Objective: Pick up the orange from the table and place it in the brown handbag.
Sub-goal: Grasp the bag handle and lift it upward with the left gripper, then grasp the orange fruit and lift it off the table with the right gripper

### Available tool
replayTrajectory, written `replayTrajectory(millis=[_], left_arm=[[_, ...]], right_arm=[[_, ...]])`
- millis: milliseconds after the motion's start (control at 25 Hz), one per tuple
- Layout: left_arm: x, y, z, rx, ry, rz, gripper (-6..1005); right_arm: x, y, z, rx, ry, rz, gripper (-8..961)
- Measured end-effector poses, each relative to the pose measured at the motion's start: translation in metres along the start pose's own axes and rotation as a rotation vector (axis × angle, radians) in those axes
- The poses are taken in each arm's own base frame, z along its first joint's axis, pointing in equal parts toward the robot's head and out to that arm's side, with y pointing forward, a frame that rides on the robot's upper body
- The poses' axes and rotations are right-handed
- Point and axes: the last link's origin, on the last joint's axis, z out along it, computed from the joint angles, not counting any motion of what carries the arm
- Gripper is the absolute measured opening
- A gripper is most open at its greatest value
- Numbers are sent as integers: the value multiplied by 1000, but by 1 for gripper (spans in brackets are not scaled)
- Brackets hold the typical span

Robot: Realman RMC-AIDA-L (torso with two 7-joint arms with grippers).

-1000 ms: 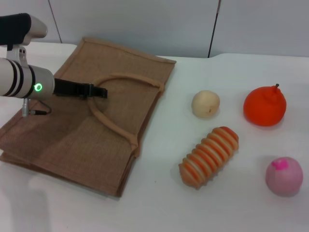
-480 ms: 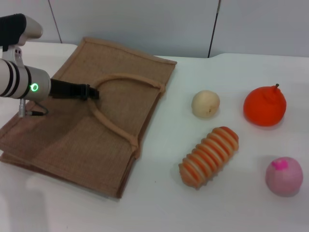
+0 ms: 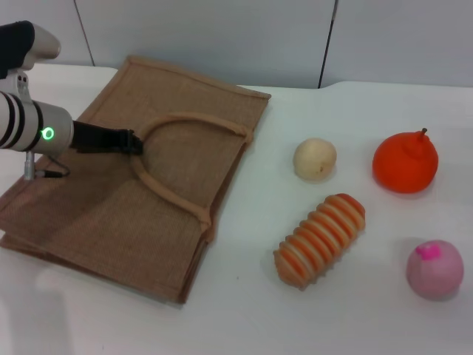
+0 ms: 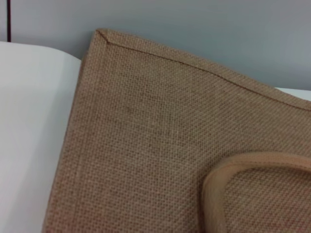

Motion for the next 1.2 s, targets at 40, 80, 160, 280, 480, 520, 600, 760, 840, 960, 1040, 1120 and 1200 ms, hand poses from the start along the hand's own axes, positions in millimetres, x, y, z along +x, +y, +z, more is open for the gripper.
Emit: replayTrajectory(millis=[40, 80, 160, 280, 480, 520, 600, 760, 840, 960, 1040, 1120, 1200], left_arm=[[0, 0, 0, 1, 0, -1, 168], [0, -1, 0, 1, 0, -1, 162], [0, -1, 0, 2, 1, -1, 150], [1, -1, 0, 1, 5, 1, 133], [3, 3, 0, -21, 41, 15, 120], [4, 4, 0, -33, 57, 17, 119], [4, 5, -1, -65, 97, 14, 118], [6, 7, -7, -141, 187, 8, 116], [6, 9, -10, -173, 224, 12, 115], [7, 9, -17, -224, 304, 13, 114], [5, 8, -23, -257, 359, 8, 113], [4, 8, -29, -290, 409, 6, 113], [3, 7, -34, -317, 450, 8, 112]], right_arm=[[0, 0, 0, 0, -1, 0, 892], [0, 0, 0, -1, -1, 1, 892], [0, 0, 0, -1, -2, 1, 891], [0, 1, 0, -1, -2, 1, 891], [0, 0, 0, 0, 0, 0, 891], [0, 0, 0, -1, 1, -1, 891], [0, 1, 0, -8, 0, -3, 891], [0, 8, 1, -47, 2, -8, 891], [1, 14, 1, -92, 9, -10, 891], [0, 25, 2, -170, 12, -23, 891], [-1, 34, 5, -228, 15, -43, 891], [-1, 43, 7, -288, 21, -68, 891], [-1, 51, 9, -342, 30, -94, 891]])
